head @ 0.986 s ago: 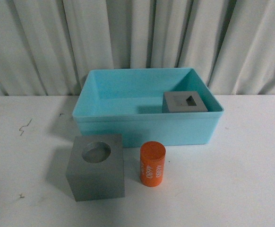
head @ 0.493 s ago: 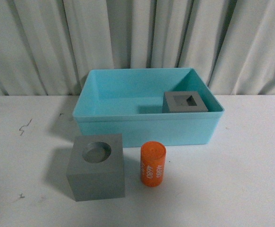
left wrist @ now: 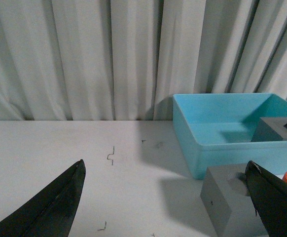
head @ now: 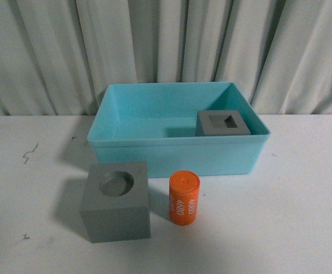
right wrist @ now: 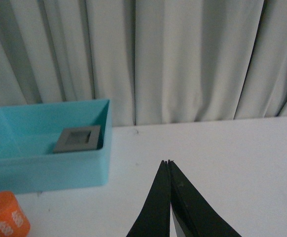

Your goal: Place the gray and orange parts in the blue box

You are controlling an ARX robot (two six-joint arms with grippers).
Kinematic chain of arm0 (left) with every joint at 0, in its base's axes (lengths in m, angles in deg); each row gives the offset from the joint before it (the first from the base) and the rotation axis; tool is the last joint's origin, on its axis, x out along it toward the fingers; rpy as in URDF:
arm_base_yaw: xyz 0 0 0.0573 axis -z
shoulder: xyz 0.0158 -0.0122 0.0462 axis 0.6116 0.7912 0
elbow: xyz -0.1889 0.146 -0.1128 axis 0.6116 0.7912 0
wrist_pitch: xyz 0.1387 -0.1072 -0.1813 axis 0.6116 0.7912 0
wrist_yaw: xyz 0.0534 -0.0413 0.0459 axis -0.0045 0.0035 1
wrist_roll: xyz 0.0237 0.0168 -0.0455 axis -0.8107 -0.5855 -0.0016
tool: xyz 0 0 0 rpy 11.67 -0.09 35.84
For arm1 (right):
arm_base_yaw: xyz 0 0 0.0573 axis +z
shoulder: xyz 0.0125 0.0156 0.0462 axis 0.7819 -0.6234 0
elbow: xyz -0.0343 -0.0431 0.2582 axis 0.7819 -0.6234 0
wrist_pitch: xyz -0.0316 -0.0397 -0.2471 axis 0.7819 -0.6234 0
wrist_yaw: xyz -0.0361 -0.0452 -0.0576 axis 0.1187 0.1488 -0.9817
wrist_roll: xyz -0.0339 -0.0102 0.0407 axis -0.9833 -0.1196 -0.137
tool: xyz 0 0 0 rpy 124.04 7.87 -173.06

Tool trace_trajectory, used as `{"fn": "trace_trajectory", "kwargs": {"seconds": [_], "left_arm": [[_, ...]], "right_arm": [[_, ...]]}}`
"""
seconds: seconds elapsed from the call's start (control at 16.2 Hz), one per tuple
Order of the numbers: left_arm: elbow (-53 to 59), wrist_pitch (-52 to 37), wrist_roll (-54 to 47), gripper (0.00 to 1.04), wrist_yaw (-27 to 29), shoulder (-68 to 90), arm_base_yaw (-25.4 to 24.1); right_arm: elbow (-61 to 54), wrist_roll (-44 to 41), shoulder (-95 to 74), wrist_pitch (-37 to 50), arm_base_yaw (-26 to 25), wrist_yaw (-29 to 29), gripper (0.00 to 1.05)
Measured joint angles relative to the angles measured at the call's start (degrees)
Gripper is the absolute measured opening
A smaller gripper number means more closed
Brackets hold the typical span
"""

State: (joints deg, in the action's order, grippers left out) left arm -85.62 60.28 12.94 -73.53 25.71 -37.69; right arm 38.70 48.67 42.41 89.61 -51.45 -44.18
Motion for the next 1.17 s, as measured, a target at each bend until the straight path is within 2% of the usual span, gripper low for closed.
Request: {"fn": "trace_trajectory", "kwargs": {"seconds": [0.31,1.17], "left_arm": [[0.0,0.0,0.02,0.98,0.0,0.0,0.0],[0.0,0.0,0.0,0.98,0.0,0.0,0.0]], "right_arm": [[-0.63,-0.04,10.71,-11.34,0.0,0.02,0.02],[-0.63,-0.04,19.04,-19.43,0.0,0.02,0.02]]}}
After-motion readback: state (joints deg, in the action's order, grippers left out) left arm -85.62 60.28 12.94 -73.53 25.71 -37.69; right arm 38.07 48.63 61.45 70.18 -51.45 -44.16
